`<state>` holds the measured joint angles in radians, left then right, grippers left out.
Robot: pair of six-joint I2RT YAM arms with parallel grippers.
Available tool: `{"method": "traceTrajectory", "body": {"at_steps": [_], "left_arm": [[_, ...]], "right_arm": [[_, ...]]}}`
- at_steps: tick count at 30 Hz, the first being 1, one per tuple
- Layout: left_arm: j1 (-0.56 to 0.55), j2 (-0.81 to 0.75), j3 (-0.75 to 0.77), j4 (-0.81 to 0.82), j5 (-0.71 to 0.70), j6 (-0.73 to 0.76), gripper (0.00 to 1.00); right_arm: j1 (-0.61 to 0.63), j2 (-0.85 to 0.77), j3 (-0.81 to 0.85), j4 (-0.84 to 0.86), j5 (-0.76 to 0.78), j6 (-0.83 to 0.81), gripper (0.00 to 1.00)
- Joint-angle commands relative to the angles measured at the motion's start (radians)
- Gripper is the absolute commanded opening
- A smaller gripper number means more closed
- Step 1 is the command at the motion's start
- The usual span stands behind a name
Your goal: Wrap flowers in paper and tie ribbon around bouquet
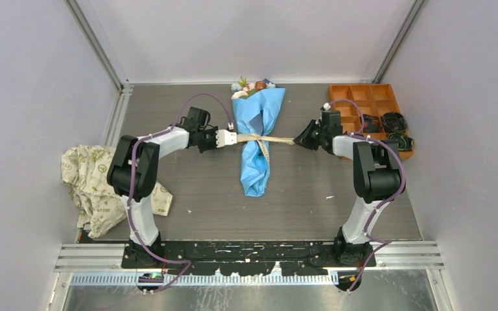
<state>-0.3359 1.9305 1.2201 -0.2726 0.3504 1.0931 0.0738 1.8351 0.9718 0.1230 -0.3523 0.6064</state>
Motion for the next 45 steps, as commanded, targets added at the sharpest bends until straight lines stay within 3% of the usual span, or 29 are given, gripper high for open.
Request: {"method": "traceTrajectory", "body": {"at_steps": [1, 10, 36, 37, 39, 40, 41, 42, 43, 45], "left_arm": [[0.037, -0.025, -0.021, -0.001, -0.014, 0.070, 0.00], [0.091, -0.040, -0.040, -0.023, -0.029, 0.137, 0.00], [0.081, -0.129, -0.109, -0.050, 0.031, 0.126, 0.00], [0.062, -0.150, -0.114, -0.074, 0.050, 0.118, 0.00], [0.020, -0.190, -0.113, -0.141, 0.093, 0.078, 0.01], [0.001, -0.211, -0.109, -0.180, 0.112, 0.054, 0.30], [-0.011, -0.234, -0.102, -0.223, 0.142, 0.035, 0.83], [-0.016, -0.279, -0.096, -0.276, 0.168, 0.026, 0.99], [-0.015, -0.320, -0.088, -0.326, 0.191, 0.021, 0.99], [-0.016, -0.406, -0.057, -0.464, 0.209, 0.016, 1.00]], "right_arm": [[-0.028, 0.005, 0.010, -0.080, 0.055, -0.027, 0.01], [-0.128, -0.024, -0.025, -0.152, 0.083, -0.027, 0.01], [-0.096, -0.058, 0.009, -0.264, 0.158, -0.118, 0.01], [-0.077, -0.062, 0.032, -0.296, 0.153, -0.147, 0.08], [-0.023, -0.075, 0.096, -0.372, 0.115, -0.192, 0.39], [-0.018, -0.093, 0.122, -0.407, 0.104, -0.201, 0.50], [-0.019, -0.126, 0.142, -0.437, 0.117, -0.205, 0.70], [-0.020, -0.170, 0.160, -0.471, 0.147, -0.217, 0.84], [-0.020, -0.221, 0.183, -0.510, 0.183, -0.228, 0.95], [-0.019, -0.323, 0.231, -0.579, 0.253, -0.259, 0.99]]}}
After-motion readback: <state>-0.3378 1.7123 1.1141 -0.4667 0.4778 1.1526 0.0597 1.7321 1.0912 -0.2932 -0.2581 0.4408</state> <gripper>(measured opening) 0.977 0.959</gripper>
